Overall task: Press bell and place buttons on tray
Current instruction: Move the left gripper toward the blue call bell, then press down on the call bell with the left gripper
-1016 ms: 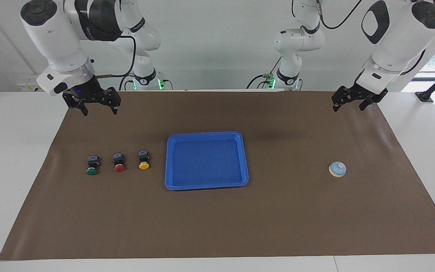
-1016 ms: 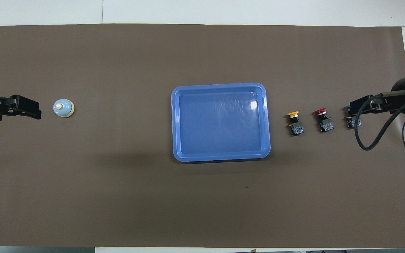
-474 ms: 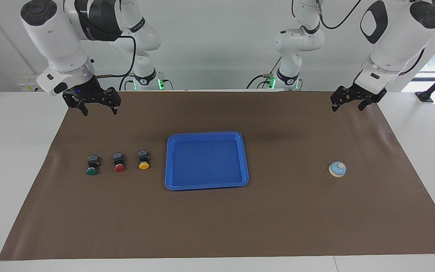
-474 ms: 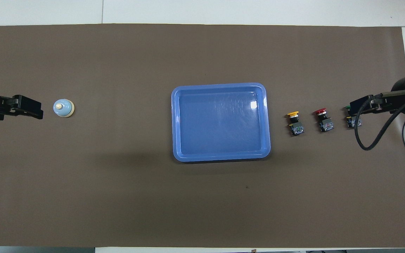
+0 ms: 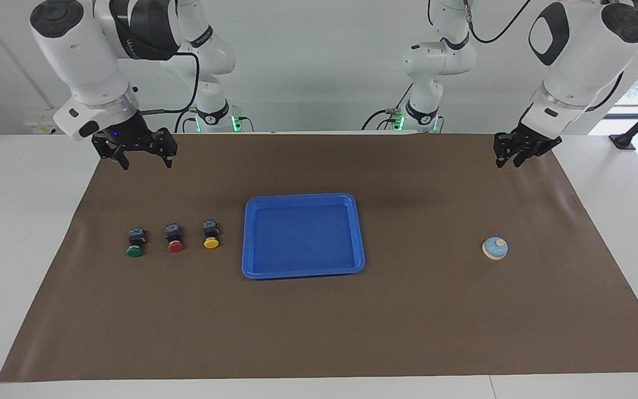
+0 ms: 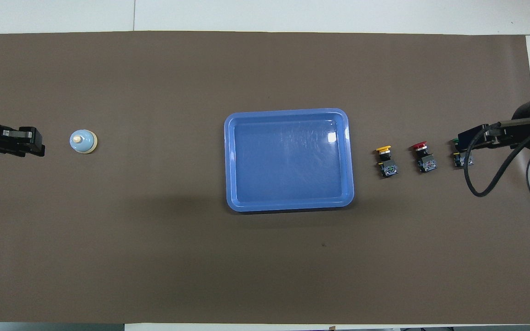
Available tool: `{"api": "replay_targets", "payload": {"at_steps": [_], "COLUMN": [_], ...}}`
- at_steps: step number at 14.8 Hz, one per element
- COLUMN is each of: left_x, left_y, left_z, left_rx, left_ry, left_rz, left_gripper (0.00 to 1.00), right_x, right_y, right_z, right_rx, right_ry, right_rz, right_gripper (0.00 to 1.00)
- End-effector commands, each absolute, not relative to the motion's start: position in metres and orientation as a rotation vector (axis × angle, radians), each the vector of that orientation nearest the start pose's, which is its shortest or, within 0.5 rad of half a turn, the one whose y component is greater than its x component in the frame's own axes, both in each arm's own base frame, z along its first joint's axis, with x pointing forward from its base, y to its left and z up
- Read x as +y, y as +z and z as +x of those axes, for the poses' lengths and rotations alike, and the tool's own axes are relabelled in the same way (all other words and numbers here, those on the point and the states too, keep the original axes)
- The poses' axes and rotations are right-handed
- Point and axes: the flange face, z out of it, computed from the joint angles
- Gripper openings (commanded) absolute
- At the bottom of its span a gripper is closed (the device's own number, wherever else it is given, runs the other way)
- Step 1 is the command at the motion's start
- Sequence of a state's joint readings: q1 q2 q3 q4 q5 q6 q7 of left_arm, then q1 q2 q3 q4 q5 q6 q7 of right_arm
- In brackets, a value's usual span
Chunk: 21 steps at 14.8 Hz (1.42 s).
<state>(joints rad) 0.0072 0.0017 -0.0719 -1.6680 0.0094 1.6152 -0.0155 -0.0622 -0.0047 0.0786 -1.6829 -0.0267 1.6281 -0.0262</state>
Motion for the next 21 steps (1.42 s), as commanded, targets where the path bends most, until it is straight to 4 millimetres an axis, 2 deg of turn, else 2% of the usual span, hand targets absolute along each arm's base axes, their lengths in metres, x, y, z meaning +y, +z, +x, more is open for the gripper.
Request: {"api": "replay_targets", "payload": {"at_steps": [1,2,4,7,11,15,16,17,21], "left_x": [-0.033,-0.031,-0.021,0.001,0.005,0.030,0.032,0.032,0.032], "left_y": [0.555,0.543,0.509,0.476,0.432,0.383,0.377,0.361,0.338], "left_z": [0.559,0.564,0.583,0.603,0.621,0.619,0.620,0.623,0.626], "left_rx": [0.081,0.078,0.052,-0.001,-0.011,-0.071,-0.076,-0.078,-0.078], "left_ry": [0.037,0.018,0.025,0.004,-0.027,-0.078,-0.078,-0.061,-0.045], "left_rz": [-3.112,-3.114,-3.119,-3.125,-3.131,-3.132,-3.133,-3.136,-3.139], "left_gripper": [0.00,0.00,0.00,0.00,0.00,0.00,0.00,0.00,0.00], "right_x": [0.007,0.007,0.006,0.007,0.007,0.007,0.007,0.007,0.007], "right_y": [0.580,0.580,0.580,0.580,0.580,0.580,0.580,0.580,0.580], "right_z": [0.551,0.552,0.552,0.552,0.551,0.551,0.552,0.551,0.552], "right_rx": [-0.047,-0.047,-0.047,-0.049,-0.049,-0.049,-0.049,-0.047,-0.047], "right_ry": [0.095,0.097,0.097,0.097,0.095,0.095,0.097,0.095,0.097], "right_rz": [-3.168,-3.168,-3.170,-3.168,-3.168,-3.168,-3.168,-3.168,-3.168], "right_gripper": [1.00,1.00,1.00,1.00,1.00,1.00,1.00,1.00,1.00]}}
